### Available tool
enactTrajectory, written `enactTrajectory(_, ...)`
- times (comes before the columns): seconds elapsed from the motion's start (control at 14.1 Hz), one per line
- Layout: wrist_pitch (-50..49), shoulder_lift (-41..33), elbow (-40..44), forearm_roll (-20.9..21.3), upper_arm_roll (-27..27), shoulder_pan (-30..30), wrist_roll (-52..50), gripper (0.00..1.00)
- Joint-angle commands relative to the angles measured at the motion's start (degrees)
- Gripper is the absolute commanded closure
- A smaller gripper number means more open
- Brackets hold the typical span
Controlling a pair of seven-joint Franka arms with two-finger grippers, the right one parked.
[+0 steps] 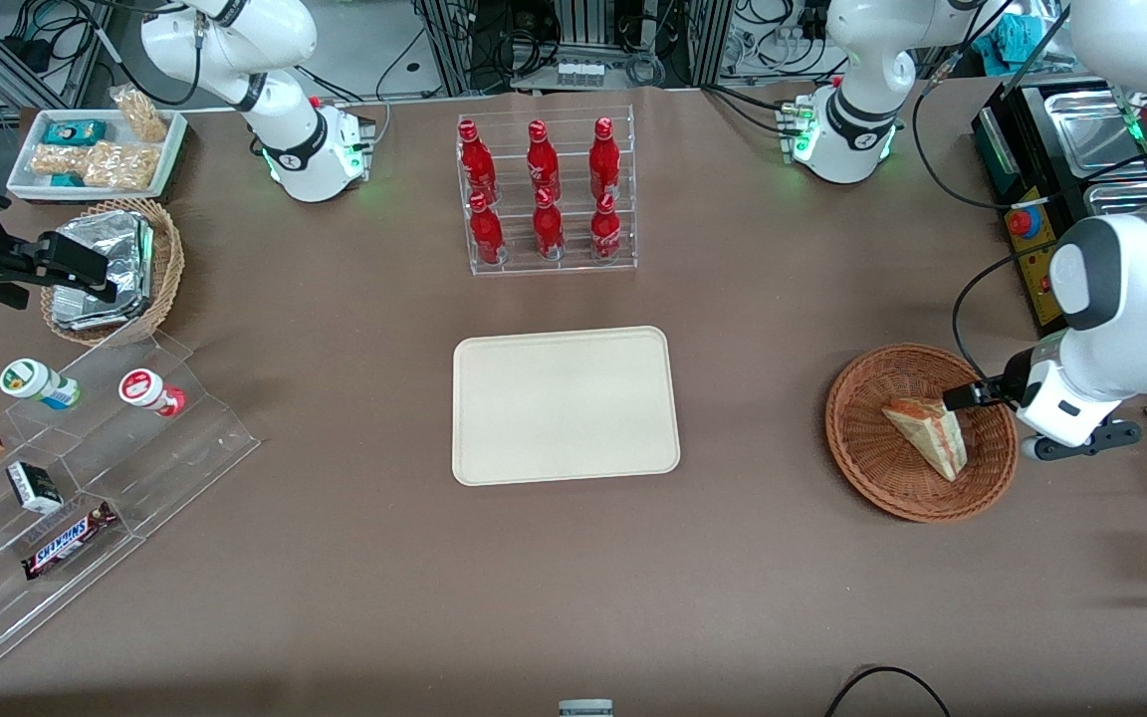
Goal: Place sandwich from basket to tray
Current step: 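Lower the left gripper and grasp the wrapped sandwich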
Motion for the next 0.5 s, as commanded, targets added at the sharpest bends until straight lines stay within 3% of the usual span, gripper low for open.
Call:
enactTrajectory(0.0, 6.8, -0.6, -4.1, -0.1, -0.2, 0.7, -11.2, 0.0)
enactTrajectory(0.21, 11.0, 0.7, -5.6, 0.1, -0.4, 0.1, -26.2, 0.0)
enactTrajectory(0.42, 12.6, 2.5, -5.5, 0.1, -0.6, -0.6, -33.4, 0.0)
